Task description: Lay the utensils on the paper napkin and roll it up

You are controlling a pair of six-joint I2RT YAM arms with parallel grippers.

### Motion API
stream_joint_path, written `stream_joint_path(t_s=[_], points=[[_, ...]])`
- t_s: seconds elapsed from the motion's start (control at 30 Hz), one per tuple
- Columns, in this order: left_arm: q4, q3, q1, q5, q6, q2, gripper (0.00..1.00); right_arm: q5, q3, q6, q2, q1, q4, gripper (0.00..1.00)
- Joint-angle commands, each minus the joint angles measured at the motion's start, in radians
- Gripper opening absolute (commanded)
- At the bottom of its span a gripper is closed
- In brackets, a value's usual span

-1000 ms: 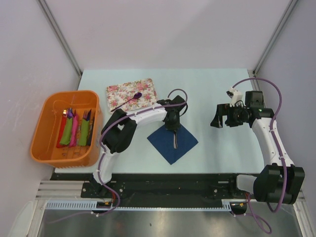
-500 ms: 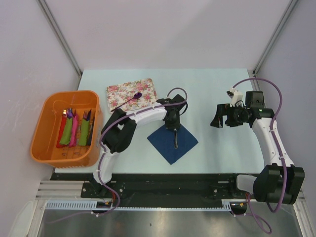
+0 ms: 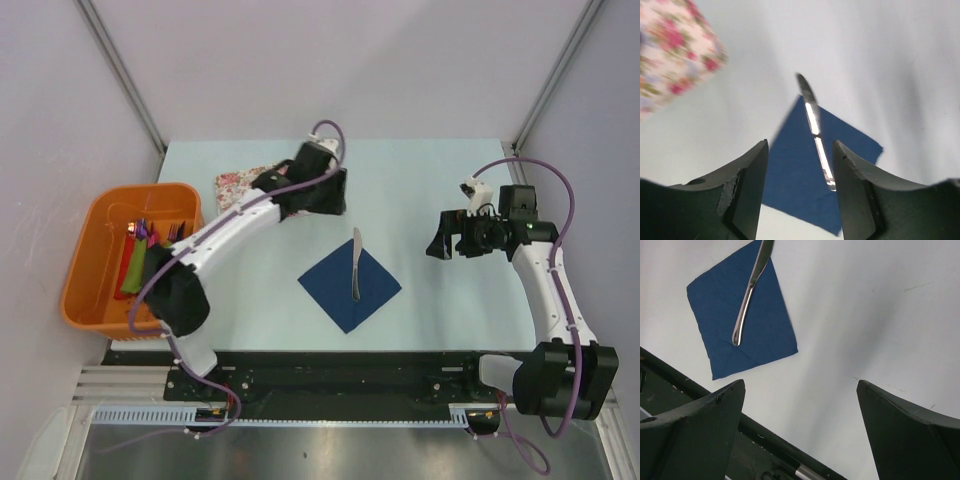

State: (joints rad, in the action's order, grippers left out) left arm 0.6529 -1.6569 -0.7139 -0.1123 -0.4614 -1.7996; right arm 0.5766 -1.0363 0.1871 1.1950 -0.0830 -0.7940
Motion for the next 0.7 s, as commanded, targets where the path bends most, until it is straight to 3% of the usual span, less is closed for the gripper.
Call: stream_joint_path(t_s=[0.0, 0.03, 0.17, 0.33, 0.47, 0.67], points=[[0.005, -0.018, 0.163, 0.192, 0.330, 0.083, 0.58, 0.028, -0.039, -0.006, -0.044, -0.006, 0.004, 1.00], [0.072, -0.047, 0.216, 0.274, 0.439, 0.059, 0.57, 0.028, -0.036, -0.005, -0.046, -0.006, 0.004, 1.00], [0.186, -0.147, 0.355, 0.400, 0.647, -0.001, 0.60, 0.046, -0.033, -0.001, -0.049, -0.006, 0.004, 1.00], [0.238, -0.221, 0.482, 0.373, 0.866, -0.105, 0.58, 0.034, -0.036, -0.002, -0.037, -0.006, 0.006, 1.00], [0.237, -0.299, 0.539, 0.358, 0.941, -0.217, 0.58, 0.028, -0.044, 0.002, -0.018, -0.006, 0.003, 1.00], [0.327, -0.536, 0.594, 0.355, 1.026, -0.461, 0.54, 0.026, -0.048, 0.003, 0.011, -0.006, 0.001, 1.00]])
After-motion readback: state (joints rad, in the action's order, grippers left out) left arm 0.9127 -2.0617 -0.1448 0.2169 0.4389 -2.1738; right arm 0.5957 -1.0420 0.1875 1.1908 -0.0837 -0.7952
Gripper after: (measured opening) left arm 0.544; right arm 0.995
